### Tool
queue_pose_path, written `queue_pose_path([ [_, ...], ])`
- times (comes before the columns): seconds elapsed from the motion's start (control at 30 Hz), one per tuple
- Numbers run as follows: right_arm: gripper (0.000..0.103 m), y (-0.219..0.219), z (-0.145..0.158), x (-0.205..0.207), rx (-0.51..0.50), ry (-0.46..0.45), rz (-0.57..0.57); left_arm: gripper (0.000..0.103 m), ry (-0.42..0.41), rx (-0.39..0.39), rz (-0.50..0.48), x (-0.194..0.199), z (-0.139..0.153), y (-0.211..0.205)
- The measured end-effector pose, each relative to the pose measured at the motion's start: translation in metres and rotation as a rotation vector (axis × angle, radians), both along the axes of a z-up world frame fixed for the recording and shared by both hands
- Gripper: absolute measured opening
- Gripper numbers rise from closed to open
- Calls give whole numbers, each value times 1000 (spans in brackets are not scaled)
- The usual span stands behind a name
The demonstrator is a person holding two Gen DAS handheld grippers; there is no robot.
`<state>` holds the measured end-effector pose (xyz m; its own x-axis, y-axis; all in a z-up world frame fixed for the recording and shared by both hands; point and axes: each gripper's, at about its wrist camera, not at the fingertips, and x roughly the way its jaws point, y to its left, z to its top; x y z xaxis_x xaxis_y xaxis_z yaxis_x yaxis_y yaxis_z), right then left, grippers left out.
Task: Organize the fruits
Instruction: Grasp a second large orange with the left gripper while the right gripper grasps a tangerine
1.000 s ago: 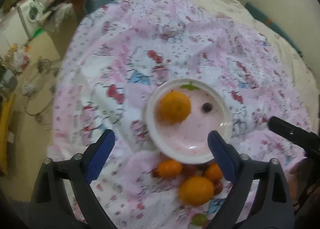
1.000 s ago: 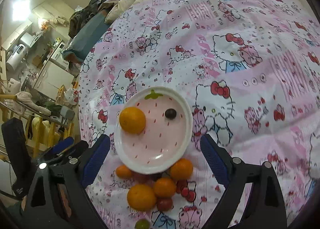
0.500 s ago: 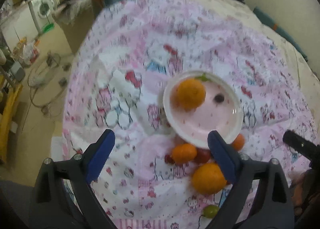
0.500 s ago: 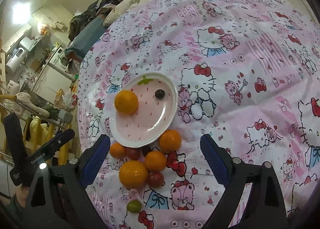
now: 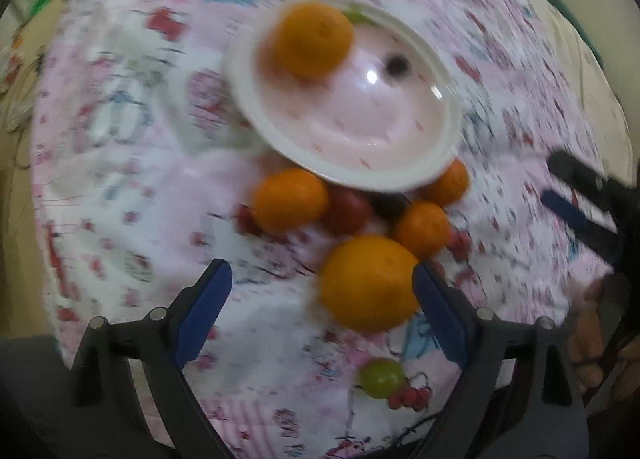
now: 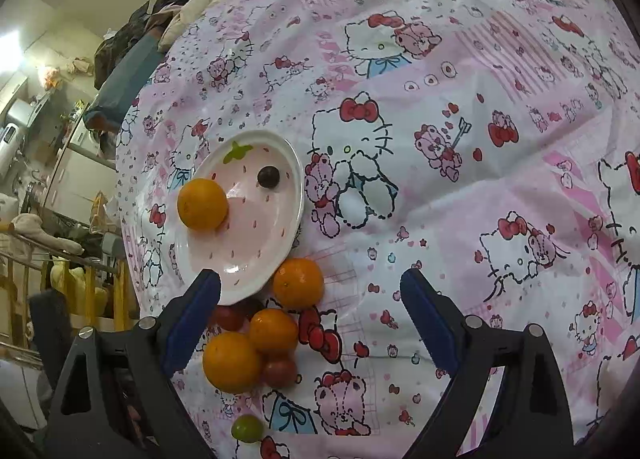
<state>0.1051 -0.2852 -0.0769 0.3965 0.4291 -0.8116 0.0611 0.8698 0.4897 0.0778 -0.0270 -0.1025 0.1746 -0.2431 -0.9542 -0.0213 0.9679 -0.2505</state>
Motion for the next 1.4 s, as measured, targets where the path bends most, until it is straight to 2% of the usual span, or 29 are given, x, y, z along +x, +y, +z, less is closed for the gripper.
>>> queue_pose_path([
  [0.2,94,-2,-4,1,-18,13,1,89,53,29,-97,1,-16,-32],
  [0.27,94,-3,-4,-1,-25,17,-3,84,71,35,-96,3,-21,-34],
  [0.4,94,-5,-5,-2,-31,24,-5,82,114,12,-102,9,-32,-38],
  [0.43,94,-6,-5,-2,-31,27,-5,81,119,7,-98,11,-32,-38],
  [0.47,94,-6,-6,-2,-29,32,-3,74,120,-1,-93,13,-32,-38],
  [0.57,94,-5,-6,-1,-27,34,-1,68,139,-33,-86,15,-33,-36],
  [0.67,94,-5,-7,-3,-35,36,4,68,139,-36,-90,15,-34,-36],
  [0.73,94,-5,-7,-3,-31,37,5,62,140,-50,-93,13,-35,-36],
  [0.93,94,-3,-5,-3,-42,31,7,58,123,-39,-127,10,-32,-38],
  [1.07,94,-2,-5,-3,-42,34,9,57,85,-28,-126,4,-15,-33],
  [1.23,94,-5,-1,-3,-32,23,2,57,-29,-38,-94,-5,27,-16],
  [1.4,94,-7,-2,-3,-29,31,-3,57,-137,14,21,-1,55,17],
])
